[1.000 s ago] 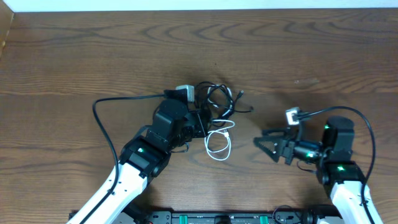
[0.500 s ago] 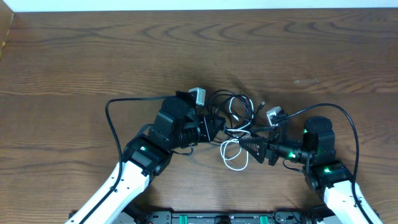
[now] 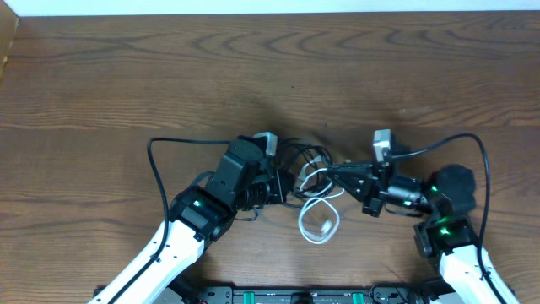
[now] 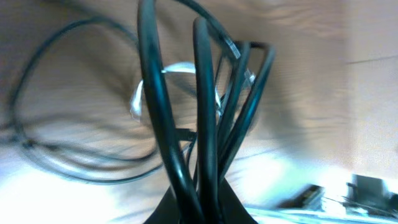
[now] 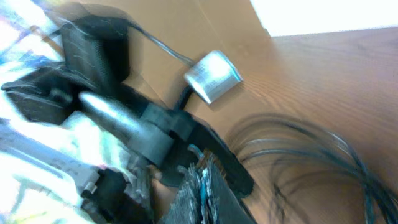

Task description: Untangle cables

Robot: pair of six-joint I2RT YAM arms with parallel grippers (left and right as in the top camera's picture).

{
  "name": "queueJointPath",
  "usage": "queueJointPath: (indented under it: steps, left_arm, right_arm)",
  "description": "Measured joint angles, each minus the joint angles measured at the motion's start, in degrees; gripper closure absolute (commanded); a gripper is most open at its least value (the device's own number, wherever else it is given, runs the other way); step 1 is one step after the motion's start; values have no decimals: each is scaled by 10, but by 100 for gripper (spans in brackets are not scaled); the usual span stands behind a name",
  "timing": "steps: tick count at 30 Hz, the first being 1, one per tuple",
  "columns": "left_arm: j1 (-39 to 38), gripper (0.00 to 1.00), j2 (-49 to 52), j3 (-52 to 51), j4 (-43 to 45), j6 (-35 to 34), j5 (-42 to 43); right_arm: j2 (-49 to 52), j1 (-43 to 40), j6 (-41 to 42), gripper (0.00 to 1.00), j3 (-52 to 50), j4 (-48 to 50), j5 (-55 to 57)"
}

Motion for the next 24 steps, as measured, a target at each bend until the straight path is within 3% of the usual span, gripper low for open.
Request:
queueJointPath:
  steps: [6, 12, 14, 17, 18, 24]
  left_arm:
    - [0, 92, 2, 0, -57, 16, -59]
    - [0, 92, 20, 0, -75, 40, -74]
    - [0, 92, 26, 0, -79, 48, -75]
    - [0, 92, 31, 0, -79, 54, -75]
    - [0, 92, 31, 0, -74, 54, -75]
    - [0, 92, 31, 0, -49, 56, -75]
  right_arm:
    - [0, -80, 169, 99, 0, 253, -33]
    - [-1, -181, 250, 99, 1, 286, 14]
    - [0, -217, 255, 96, 1, 260, 34]
    - [1, -228, 226, 52, 4, 142, 21]
    - [2, -227, 221, 48, 3, 133, 16]
    - [4, -155, 112, 51, 4, -171, 0]
